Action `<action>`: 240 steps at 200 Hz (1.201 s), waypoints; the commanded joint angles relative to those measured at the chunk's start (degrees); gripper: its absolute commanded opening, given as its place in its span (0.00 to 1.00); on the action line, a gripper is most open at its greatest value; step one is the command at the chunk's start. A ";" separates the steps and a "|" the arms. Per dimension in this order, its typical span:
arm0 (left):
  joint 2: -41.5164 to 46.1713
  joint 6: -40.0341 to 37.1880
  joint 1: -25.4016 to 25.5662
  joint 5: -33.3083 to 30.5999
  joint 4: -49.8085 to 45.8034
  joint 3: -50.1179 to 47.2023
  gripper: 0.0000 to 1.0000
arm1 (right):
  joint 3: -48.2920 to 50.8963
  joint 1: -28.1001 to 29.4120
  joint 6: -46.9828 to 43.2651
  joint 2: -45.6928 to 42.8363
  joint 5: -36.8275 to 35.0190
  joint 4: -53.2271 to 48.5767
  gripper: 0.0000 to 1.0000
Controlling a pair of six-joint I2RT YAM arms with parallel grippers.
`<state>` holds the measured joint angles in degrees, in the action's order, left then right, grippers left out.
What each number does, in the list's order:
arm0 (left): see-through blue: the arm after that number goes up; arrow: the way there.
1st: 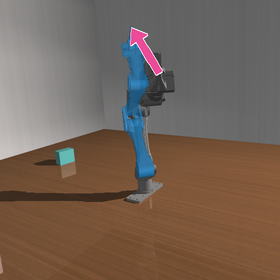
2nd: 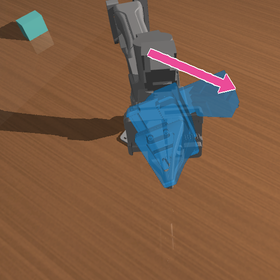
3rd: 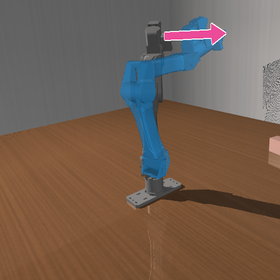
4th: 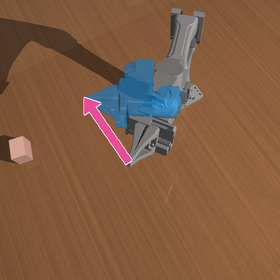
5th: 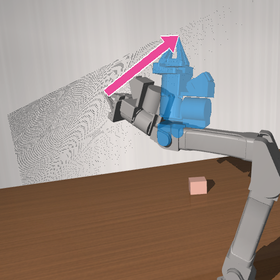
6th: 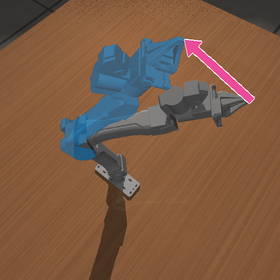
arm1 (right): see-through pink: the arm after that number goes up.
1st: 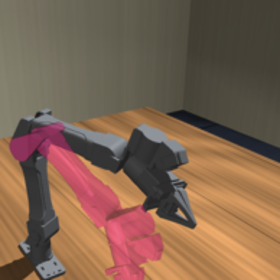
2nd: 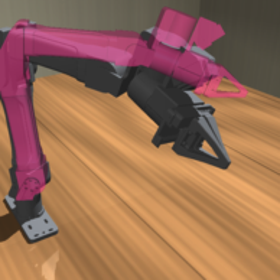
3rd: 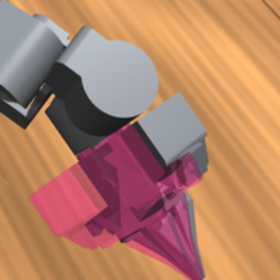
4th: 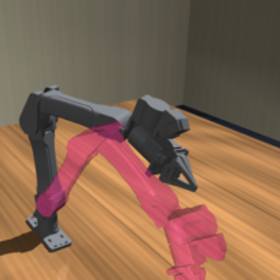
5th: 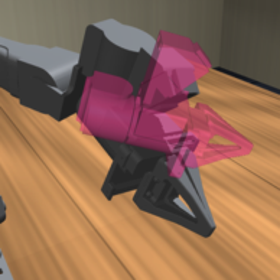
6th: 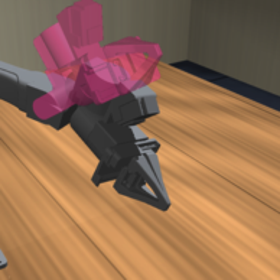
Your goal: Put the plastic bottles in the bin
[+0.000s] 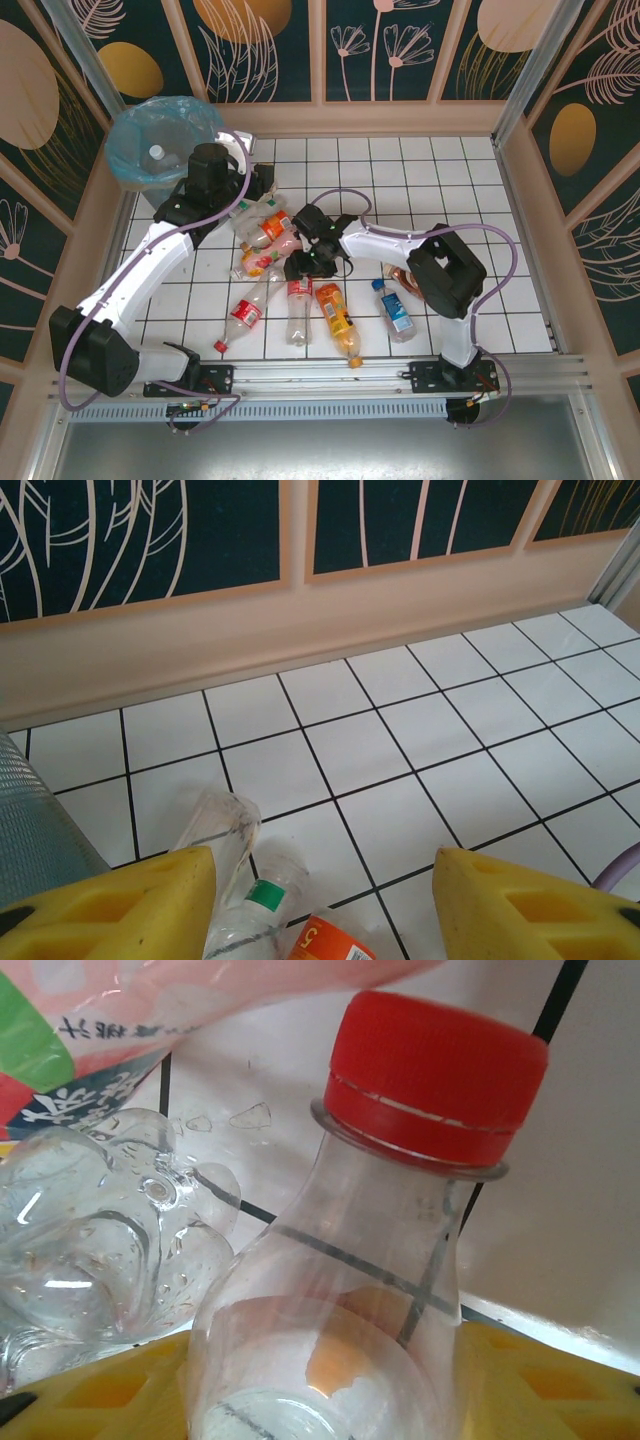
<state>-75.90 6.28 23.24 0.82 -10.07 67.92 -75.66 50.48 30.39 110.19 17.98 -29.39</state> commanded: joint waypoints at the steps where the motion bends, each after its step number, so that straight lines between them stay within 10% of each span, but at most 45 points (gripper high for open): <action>1: 1.67 1.50 -0.13 -0.30 1.59 1.85 0.60 | -1.07 -0.64 -0.81 -4.39 -1.20 -0.13 0.58; 88: -1.07 7.15 -0.13 5.16 -5.57 11.07 0.63 | -1.08 -2.51 -6.88 -12.40 -3.96 -0.37 0.55; 240: -10.94 13.50 -0.13 32.67 -10.06 16.71 0.61 | 10.01 -3.02 -19.18 -32.59 -6.99 19.57 0.48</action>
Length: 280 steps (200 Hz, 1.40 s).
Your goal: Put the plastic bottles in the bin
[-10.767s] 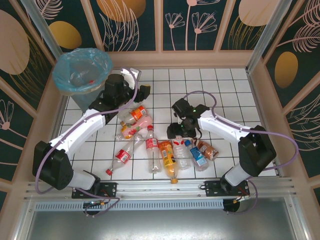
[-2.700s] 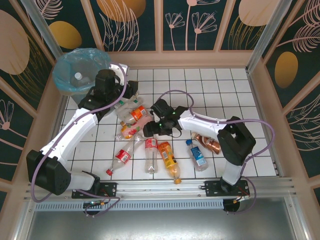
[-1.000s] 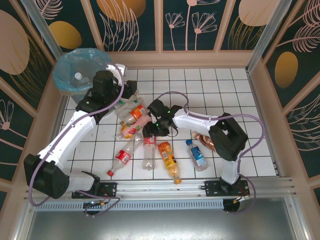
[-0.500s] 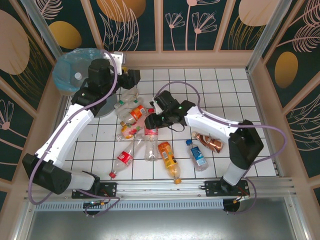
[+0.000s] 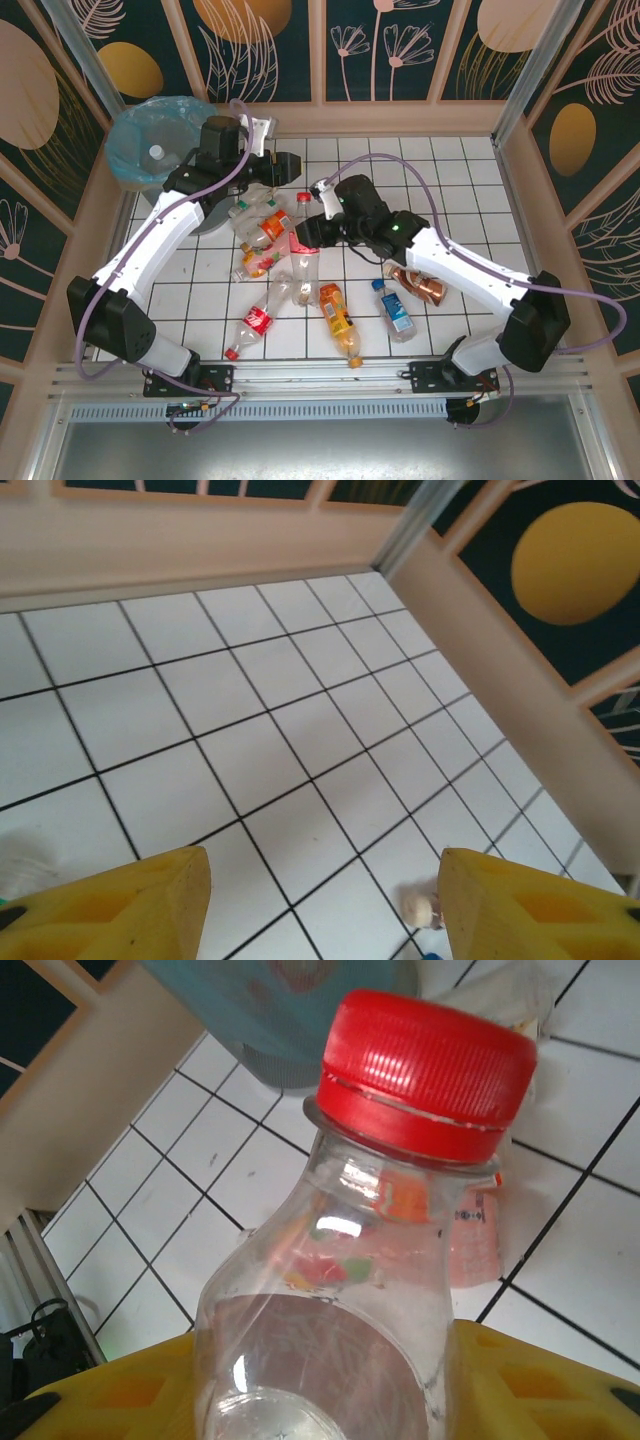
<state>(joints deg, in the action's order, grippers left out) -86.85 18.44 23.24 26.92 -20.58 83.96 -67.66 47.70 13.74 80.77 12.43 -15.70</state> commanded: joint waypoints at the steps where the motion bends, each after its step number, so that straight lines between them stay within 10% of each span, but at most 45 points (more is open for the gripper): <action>1: 0.01 1.34 -0.17 6.84 0.45 0.63 0.61 | 2.05 -0.24 -2.55 -3.21 -1.44 5.96 0.48; 72: 0.44 1.79 -0.15 18.96 3.87 -2.61 0.61 | 3.27 -0.15 -2.38 -5.14 -2.31 7.53 0.48; 210: 1.33 -2.51 -0.07 22.34 0.80 -4.95 0.52 | 2.98 -0.15 -4.07 -6.15 -1.45 9.64 0.49; 280: 1.42 -0.88 -0.09 17.60 1.43 -3.74 0.21 | 2.24 -0.18 -4.16 -5.63 -1.83 9.06 0.54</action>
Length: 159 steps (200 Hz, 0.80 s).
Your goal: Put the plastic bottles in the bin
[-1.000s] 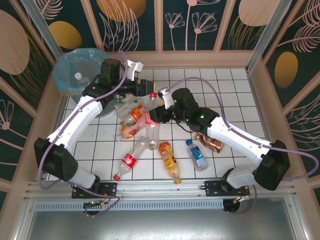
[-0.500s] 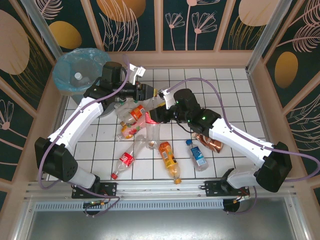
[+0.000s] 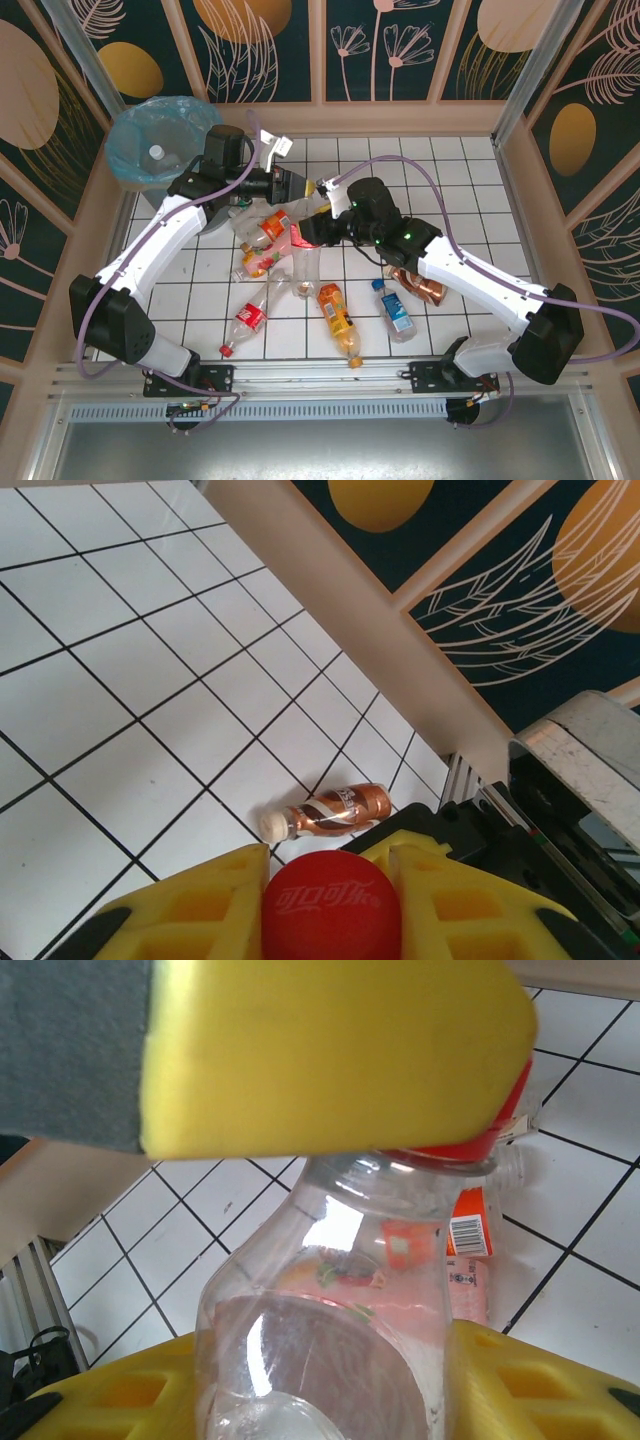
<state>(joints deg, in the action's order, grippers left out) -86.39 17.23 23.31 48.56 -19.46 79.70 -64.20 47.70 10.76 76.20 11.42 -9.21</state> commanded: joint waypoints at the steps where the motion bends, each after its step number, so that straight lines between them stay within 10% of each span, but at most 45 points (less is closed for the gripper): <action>1: 0.92 0.42 -0.17 -4.11 0.35 0.62 0.21 | -1.20 -0.16 -1.18 -1.06 -0.89 2.55 0.55; 45: 1.96 2.42 -0.20 -13.25 0.57 5.39 0.00 | -0.94 -0.15 -0.70 -1.70 -6.86 2.81 0.99; 159: 8.17 -8.81 -5.02 -68.68 5.40 27.25 0.00 | 0.13 -0.18 -3.69 -4.13 -9.06 6.94 0.99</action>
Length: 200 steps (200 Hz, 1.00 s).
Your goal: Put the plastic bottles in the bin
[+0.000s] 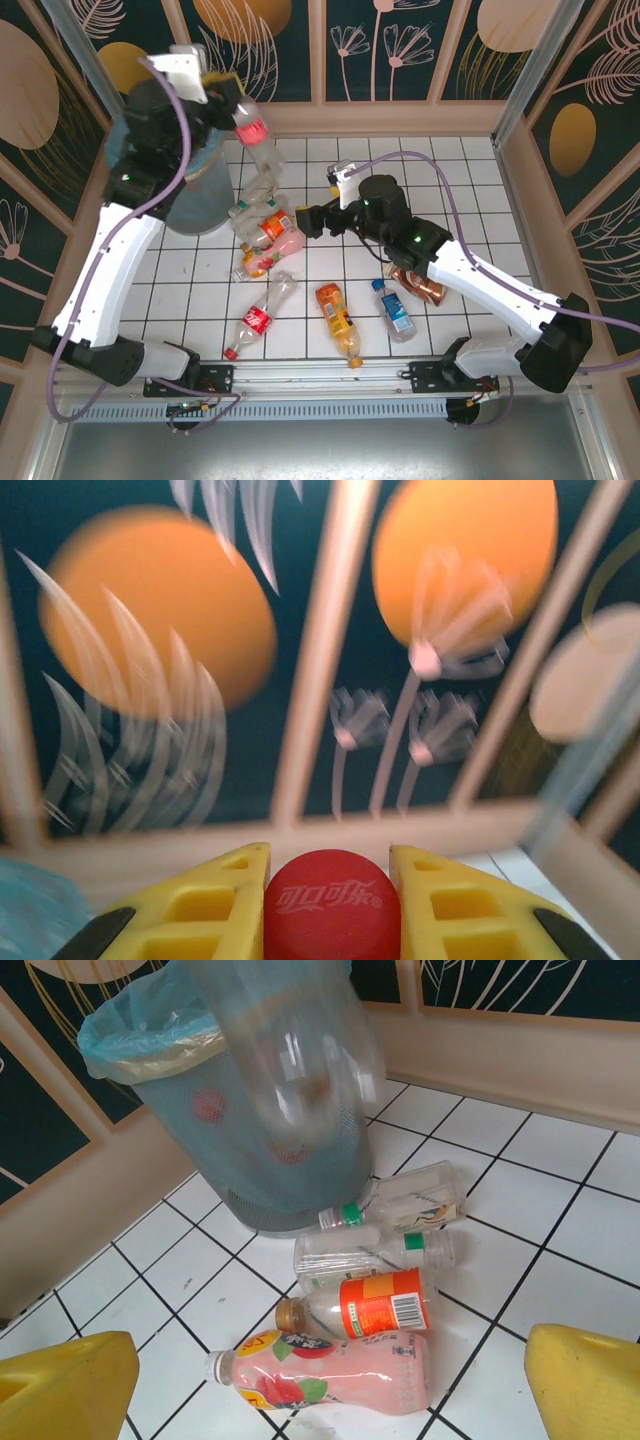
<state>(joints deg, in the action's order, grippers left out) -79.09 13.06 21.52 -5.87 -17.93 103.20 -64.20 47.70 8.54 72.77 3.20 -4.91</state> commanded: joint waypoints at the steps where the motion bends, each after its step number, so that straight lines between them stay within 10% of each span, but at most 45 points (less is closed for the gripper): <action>1: 0.87 -4.76 -3.45 -14.56 3.96 3.89 0.00 | 0.13 -0.17 -1.44 -0.70 -0.84 2.67 0.99; 51: -4.12 -5.95 -17.22 -16.56 8.22 5.93 0.00 | 0.48 -0.20 -1.99 -0.42 -0.02 3.28 0.99; 158: -10.03 -3.86 -28.59 -7.03 24.31 -14.35 0.00 | 3.20 -0.07 -0.72 -1.48 0.84 3.77 0.99; 200: -9.21 -4.00 -29.61 -4.61 28.71 -21.38 0.36 | 3.38 -0.07 0.21 -1.41 0.58 3.41 0.99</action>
<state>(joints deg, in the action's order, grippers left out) -89.80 9.30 -7.62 -12.62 4.73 84.14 -61.25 47.70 7.79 72.77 3.49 -3.18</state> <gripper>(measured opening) 0.292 0.990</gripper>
